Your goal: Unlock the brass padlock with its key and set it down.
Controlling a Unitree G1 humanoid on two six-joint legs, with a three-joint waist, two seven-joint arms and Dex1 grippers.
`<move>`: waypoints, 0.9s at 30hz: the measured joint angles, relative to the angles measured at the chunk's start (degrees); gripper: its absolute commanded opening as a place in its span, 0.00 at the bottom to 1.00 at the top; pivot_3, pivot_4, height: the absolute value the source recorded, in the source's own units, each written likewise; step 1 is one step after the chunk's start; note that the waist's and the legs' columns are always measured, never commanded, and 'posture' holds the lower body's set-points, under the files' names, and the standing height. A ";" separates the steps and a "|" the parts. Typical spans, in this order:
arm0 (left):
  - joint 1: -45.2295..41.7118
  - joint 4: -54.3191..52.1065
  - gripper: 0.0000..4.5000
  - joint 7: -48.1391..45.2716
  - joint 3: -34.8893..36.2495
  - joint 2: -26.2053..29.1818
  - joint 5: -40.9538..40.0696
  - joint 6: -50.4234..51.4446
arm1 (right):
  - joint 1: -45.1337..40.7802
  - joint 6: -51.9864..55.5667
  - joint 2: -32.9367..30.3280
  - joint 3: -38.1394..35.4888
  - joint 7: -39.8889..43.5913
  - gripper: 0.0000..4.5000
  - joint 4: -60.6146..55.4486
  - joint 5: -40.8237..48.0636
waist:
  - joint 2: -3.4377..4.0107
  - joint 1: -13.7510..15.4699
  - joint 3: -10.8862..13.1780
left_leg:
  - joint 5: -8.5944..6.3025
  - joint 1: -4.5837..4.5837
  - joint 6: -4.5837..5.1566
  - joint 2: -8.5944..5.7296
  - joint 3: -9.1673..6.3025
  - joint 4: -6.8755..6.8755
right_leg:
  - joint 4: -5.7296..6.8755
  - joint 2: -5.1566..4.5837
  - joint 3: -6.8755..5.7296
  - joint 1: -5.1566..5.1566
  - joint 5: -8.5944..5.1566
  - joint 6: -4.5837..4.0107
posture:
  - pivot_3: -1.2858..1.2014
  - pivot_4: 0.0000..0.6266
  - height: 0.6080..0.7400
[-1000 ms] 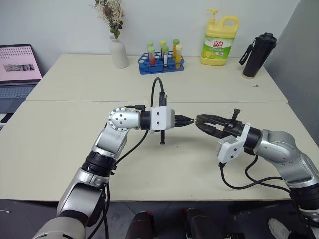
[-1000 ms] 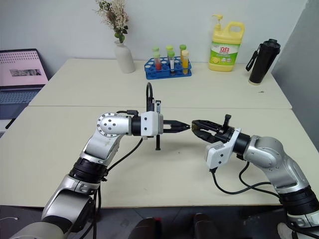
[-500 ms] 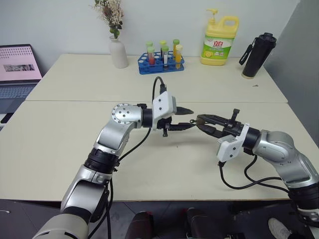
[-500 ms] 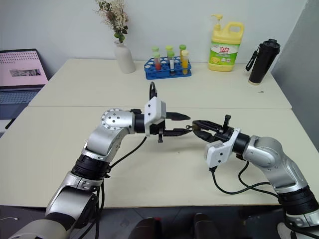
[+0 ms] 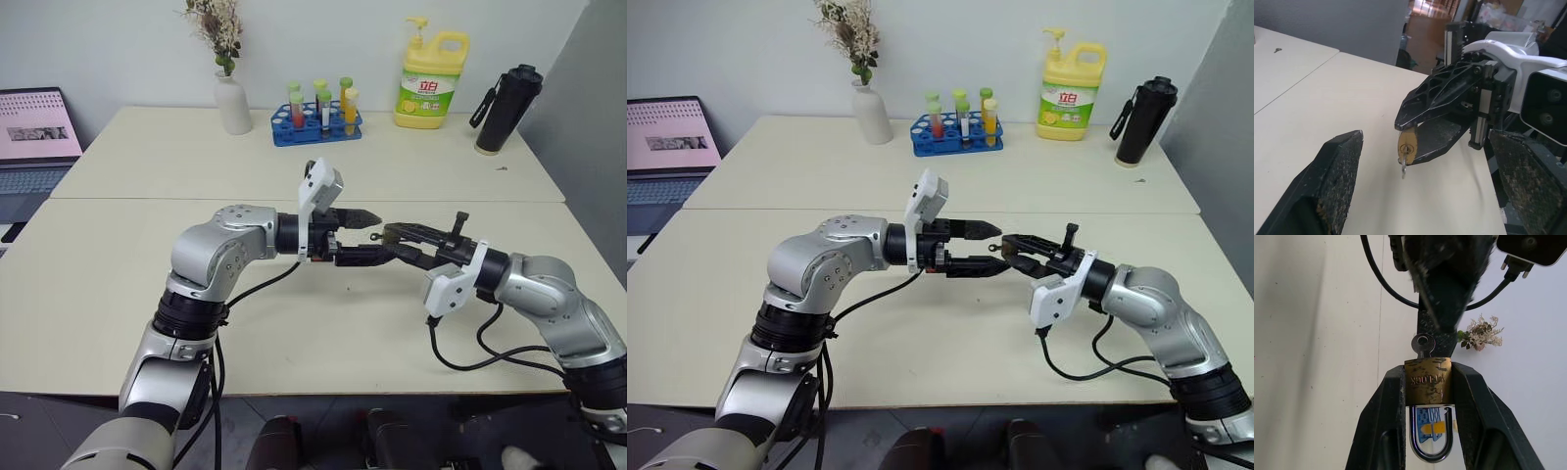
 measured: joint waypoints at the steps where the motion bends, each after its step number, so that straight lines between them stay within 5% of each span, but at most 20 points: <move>1: 0.00 0.01 0.96 0.19 -0.17 0.00 0.12 -0.02 | 0.00 -0.09 0.13 0.01 0.02 0.20 0.00 0.01 | 0.00 0.00 0.00 | 0.00 0.00 0.00 0.00 0.01 0.00 | 0.00 0.00 0.00 0.00 0.00 0.00 | 0.52 0.24 1.00; 12: -1.57 3.06 0.96 1.39 -0.73 -1.20 0.80 -0.12 | 0.02 -0.56 1.12 0.03 0.19 0.20 -1.18 0.72 | 0.00 0.00 0.00 | 0.00 0.00 0.00 -0.01 0.03 0.00 | -0.01 -0.01 0.01 0.00 0.00 0.00 | 0.52 0.24 1.00; 25: -1.85 3.14 0.05 0.89 -1.39 -2.10 -0.06 -0.04 | 0.19 -1.10 1.45 -0.04 0.49 0.20 -1.08 1.14 | 0.00 0.00 0.00 | 0.00 0.00 0.00 -0.02 0.03 0.00 | -0.01 -0.02 0.02 0.00 0.00 0.00 | 0.52 0.24 1.00; 27: -1.84 3.11 0.04 0.92 -1.57 -2.03 -0.03 -0.13 | 0.33 -1.10 1.46 -0.04 0.47 0.20 -1.08 1.15 | 0.00 -0.01 0.00 | 0.00 0.00 0.00 -0.01 0.03 0.00 | 0.00 -0.02 0.02 0.00 0.00 0.00 | 0.52 0.24 1.00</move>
